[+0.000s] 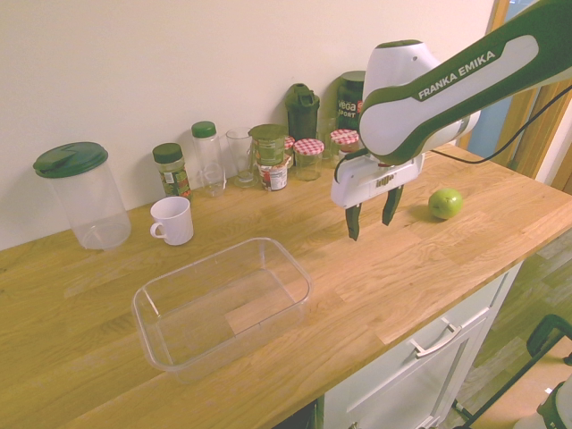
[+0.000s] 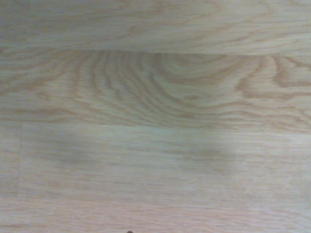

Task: Put the apple into the container

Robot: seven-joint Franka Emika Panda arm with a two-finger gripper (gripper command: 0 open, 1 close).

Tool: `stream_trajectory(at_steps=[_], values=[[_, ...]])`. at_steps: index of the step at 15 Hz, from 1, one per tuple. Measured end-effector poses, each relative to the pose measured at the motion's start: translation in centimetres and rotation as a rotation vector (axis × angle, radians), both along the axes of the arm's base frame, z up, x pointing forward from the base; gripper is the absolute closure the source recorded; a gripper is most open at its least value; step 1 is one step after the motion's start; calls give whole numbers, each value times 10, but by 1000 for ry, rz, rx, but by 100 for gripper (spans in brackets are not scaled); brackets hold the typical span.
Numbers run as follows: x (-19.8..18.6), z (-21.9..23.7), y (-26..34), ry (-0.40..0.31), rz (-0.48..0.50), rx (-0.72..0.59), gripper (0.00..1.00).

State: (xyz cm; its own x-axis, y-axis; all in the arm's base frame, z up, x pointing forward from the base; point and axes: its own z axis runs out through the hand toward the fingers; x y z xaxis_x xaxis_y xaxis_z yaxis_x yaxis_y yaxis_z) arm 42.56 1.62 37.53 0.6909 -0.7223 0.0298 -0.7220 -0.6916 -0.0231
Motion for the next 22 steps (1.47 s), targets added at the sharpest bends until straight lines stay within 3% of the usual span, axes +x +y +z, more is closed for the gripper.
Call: stream_trajectory(at_steps=[4, 8, 14, 22], values=[[12, 19, -12, -24, -17, 0, 0], [23, 81, -99, -6, -83, 10, 0], [-26, 62, -217, 44, 234, -18, 0], [-19, 21, -224, 45, 273, -40, 0]])
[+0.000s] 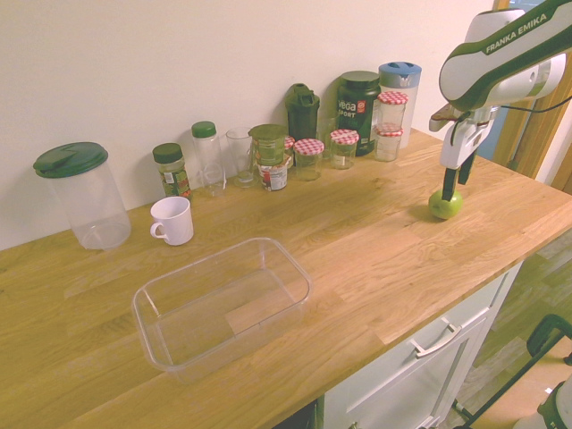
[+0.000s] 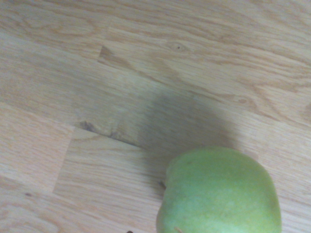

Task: Put the apple into the container

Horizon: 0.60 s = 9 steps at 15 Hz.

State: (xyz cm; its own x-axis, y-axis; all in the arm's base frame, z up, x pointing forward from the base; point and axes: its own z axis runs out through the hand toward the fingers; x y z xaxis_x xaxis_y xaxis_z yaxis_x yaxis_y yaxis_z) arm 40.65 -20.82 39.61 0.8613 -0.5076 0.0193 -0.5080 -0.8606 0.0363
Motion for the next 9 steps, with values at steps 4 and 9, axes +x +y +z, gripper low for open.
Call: stream_trajectory(at_steps=[4, 9], values=[[8, -16, -3, -3, -4, -9, 0], [22, -48, -5, 4, -30, -9, 100]])
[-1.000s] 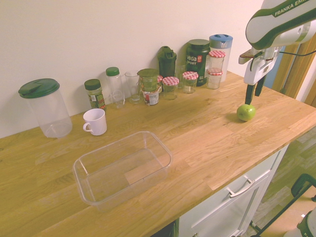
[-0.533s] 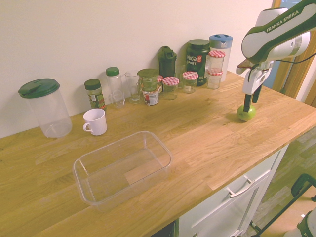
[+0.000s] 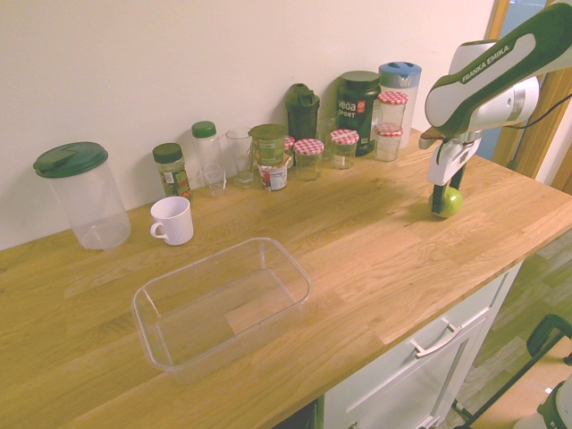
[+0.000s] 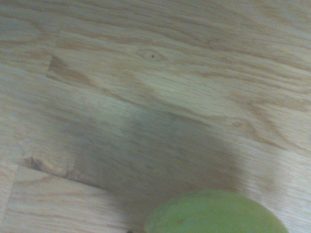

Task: Put the apple into the container

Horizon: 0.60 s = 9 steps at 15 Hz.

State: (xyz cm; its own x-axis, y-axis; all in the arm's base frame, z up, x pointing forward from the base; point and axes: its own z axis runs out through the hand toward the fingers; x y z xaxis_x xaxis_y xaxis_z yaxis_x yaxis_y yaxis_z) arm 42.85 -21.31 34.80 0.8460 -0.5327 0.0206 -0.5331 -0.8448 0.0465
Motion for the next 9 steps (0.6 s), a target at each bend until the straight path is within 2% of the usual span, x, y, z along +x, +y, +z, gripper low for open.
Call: stream_trajectory(at_steps=[9], values=[[7, -10, 9, 14, -13, 12, 100]])
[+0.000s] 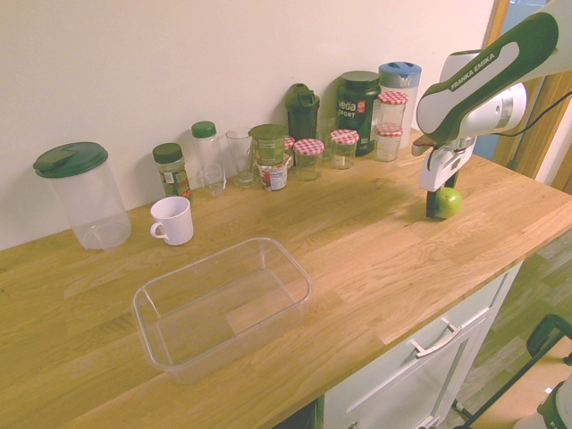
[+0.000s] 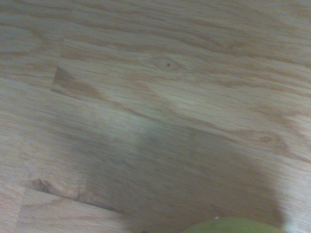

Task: Put the apple into the container

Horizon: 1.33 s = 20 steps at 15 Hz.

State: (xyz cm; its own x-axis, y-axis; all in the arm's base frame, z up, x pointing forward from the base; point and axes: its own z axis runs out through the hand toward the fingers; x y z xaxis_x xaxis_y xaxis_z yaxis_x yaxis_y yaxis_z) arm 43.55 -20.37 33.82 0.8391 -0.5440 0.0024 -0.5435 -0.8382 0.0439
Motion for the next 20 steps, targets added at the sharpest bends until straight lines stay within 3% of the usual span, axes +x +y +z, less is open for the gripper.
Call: stream_trajectory(at_steps=[2, 5, 7, 10, 13, 17, 20], values=[[3, 7, 6, -1, 3, 8, 100], [22, 60, 37, -33, 39, 16, 100], [34, 104, 99, -61, 87, 20, 100], [36, 145, 247, -94, 177, 18, 100], [6, 148, 391, -102, 275, 7, 100], [-48, 169, 502, -108, 322, 26, 100], [-13, 109, 526, -112, 313, 56, 100]])
